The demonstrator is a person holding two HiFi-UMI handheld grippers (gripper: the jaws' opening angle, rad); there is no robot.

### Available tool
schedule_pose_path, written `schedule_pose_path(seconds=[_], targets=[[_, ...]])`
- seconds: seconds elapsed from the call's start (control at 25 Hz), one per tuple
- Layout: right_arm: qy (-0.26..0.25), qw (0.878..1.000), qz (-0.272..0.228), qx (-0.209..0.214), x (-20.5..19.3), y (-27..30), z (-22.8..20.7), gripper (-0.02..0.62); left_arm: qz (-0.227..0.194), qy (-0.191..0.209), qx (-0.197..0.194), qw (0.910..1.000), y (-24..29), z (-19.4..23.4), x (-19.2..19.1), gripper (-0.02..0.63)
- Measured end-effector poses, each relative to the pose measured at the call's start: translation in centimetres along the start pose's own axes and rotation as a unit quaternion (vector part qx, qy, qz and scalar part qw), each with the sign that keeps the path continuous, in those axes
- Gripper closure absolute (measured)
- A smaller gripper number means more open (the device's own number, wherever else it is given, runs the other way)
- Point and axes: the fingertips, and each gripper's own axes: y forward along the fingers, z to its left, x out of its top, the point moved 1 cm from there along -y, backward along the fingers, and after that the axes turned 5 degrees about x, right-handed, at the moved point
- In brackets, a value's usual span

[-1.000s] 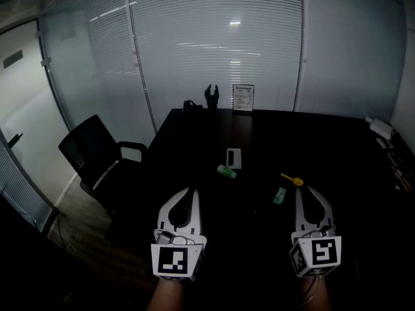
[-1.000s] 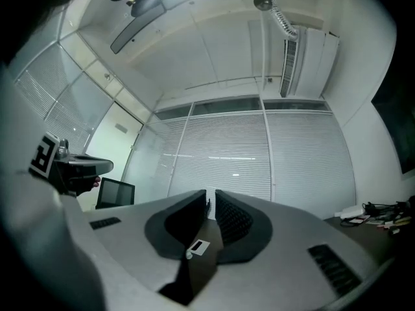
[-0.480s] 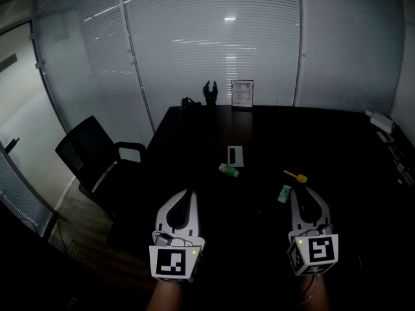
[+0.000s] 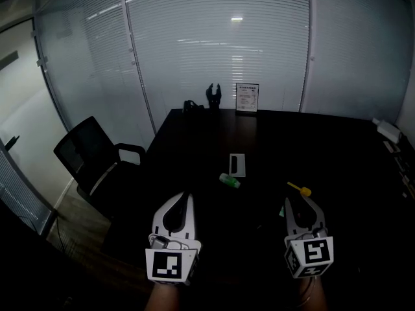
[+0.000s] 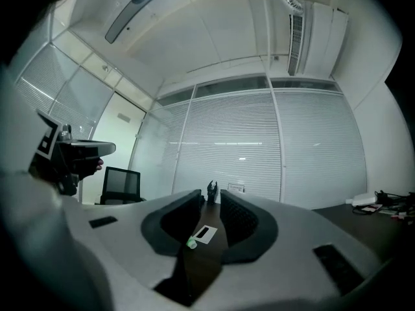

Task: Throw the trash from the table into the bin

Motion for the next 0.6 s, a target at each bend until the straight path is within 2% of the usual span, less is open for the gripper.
schedule_pose_path(seconds=[0.28, 0.6], targets=[[0.009, 0.996, 0.067, 0.059, -4.4, 3.4, 0.1, 0.445, 0.001, 0.001, 0.009, 1.0000, 2.5, 0.1, -0.9, 0.609], [0.013, 0.987, 0.131, 0.094, -9.2, 6.1, 0.4, 0.436, 0.011, 0.001, 0.014, 0.9998, 4.6, 0.2, -2.5, 0.609]])
